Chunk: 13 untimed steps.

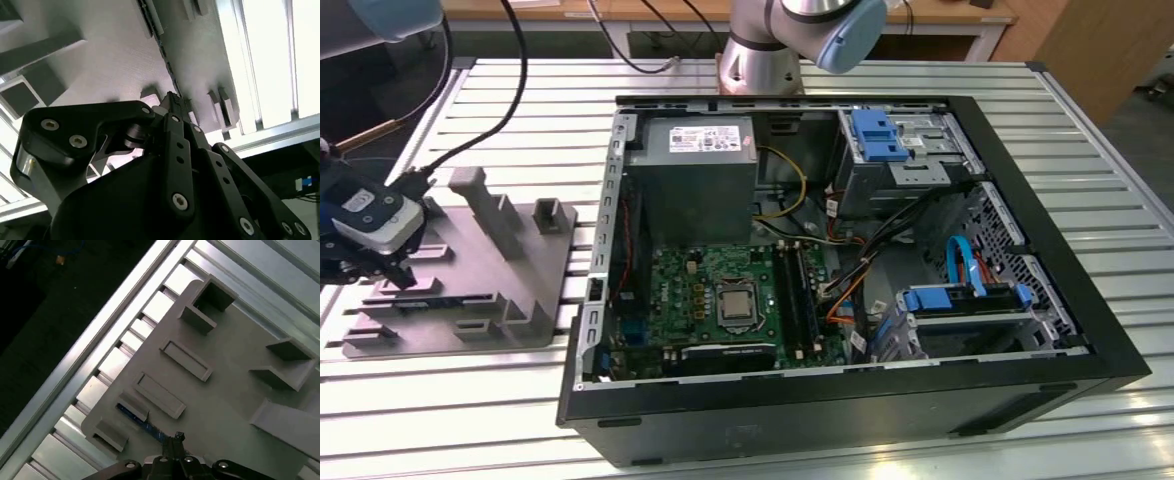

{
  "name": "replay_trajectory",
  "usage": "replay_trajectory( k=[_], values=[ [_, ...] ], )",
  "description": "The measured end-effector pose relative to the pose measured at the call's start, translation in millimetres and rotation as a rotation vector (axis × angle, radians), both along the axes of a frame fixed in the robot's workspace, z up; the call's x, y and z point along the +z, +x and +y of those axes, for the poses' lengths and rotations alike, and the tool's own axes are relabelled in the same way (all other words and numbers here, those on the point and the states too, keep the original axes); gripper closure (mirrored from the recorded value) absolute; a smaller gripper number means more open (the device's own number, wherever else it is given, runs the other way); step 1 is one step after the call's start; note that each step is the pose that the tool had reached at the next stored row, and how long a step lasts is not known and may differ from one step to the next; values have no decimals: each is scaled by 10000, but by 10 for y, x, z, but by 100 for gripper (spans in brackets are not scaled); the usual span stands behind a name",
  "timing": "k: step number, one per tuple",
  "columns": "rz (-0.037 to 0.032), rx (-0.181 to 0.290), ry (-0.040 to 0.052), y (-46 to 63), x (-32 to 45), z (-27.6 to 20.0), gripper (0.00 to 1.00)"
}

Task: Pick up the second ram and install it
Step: 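Pick up the second ram and move it above second insertion slot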

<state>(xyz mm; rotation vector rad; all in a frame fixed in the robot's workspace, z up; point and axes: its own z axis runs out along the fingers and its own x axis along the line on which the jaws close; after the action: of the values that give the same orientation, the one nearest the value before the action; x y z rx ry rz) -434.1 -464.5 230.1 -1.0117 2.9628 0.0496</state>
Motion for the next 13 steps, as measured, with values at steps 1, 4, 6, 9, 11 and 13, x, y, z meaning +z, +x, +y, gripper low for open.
replay_trajectory(
  k=[1, 4, 6, 9, 11, 13],
  values=[
    [0, 181, 0, 0, -1, 0, 90],
    [1, 720, 0, 0, -4, 0, 90],
    [1, 1341, 0, 0, -8, 0, 90],
    [0, 1880, 0, 0, -11, 0, 90],
    [0, 2240, 0, 0, -14, 0, 90],
    [0, 2617, 0, 0, -16, 0, 90]
  ],
)
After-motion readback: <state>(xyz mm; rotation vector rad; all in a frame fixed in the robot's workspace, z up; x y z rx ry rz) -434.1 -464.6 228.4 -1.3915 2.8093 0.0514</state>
